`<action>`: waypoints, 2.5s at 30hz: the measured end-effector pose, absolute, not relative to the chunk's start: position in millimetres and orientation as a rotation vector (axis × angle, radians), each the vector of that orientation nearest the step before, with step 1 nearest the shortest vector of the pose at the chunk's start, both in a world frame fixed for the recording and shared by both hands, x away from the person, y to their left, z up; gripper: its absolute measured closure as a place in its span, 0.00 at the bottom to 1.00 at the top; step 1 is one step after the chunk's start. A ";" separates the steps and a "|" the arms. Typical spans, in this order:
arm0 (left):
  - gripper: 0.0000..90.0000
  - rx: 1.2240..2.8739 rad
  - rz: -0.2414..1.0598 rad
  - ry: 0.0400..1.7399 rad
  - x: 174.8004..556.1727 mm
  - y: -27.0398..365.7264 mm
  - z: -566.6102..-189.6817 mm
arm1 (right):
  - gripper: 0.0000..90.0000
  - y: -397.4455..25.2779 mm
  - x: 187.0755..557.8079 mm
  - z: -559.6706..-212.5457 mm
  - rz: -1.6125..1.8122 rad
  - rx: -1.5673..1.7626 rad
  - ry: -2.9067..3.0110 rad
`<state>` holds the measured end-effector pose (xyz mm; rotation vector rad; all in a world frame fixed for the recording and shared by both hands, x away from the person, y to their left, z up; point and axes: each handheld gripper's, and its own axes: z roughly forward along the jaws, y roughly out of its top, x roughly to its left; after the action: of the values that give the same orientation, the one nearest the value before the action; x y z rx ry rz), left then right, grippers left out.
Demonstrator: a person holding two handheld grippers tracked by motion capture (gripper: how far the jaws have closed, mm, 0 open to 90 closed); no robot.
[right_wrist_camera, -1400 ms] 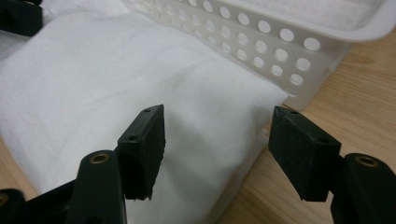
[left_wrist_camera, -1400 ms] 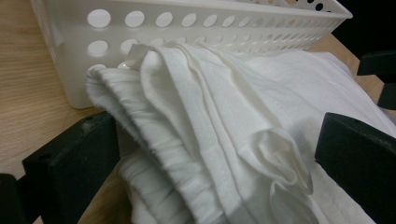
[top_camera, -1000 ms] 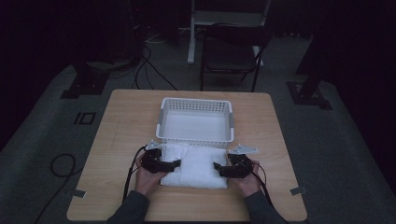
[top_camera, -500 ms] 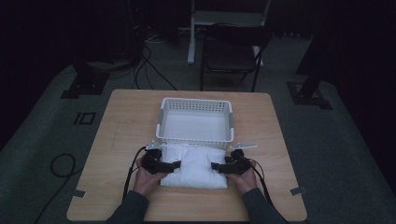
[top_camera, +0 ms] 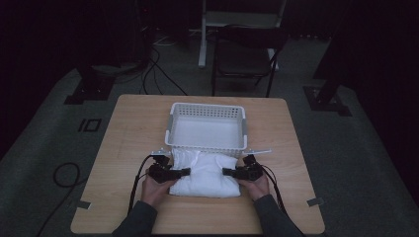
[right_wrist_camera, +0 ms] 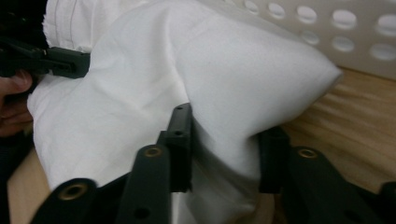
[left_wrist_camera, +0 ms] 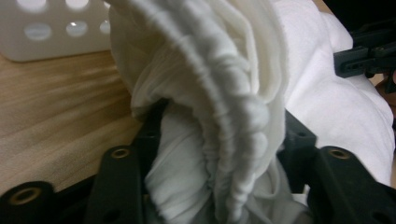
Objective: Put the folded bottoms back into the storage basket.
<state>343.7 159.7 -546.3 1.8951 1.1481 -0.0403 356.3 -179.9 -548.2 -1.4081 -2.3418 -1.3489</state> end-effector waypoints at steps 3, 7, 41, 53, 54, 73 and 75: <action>0.59 1.904 0.011 1.136 337.0 157.7 -541.9 | 0.77 -177.6 350.3 -544.9 -1.376 -1.392 -2.406; 0.60 1.900 0.039 1.124 331.9 156.9 -538.5 | 0.78 -175.4 343.9 -540.9 -1.398 -1.371 -2.477; 0.61 1.880 0.143 1.067 312.6 159.1 -512.2 | 0.79 -171.1 322.9 -519.0 -1.501 -1.324 -2.570; 0.61 1.867 0.164 1.056 308.2 157.1 -504.6 | 0.79 -172.3 319.0 -510.8 -1.531 -1.319 -2.590; 0.61 1.866 0.166 1.054 307.8 156.7 -503.9 | 0.79 -172.4 318.6 -510.1 -1.533 -1.319 -2.594; 0.61 1.853 0.215 1.036 300.8 153.8 -489.3 | 0.79 -172.2 312.4 -496.5 -1.570 -1.313 -2.634; 0.61 1.849 0.219 1.033 300.5 154.1 -487.9 | 0.79 -172.4 312.0 -494.9 -1.580 -1.310 -2.635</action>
<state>300.5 154.1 -487.9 1.8493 1.0325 0.2191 312.0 -172.4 -494.9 -1.3098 -2.6347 -1.5795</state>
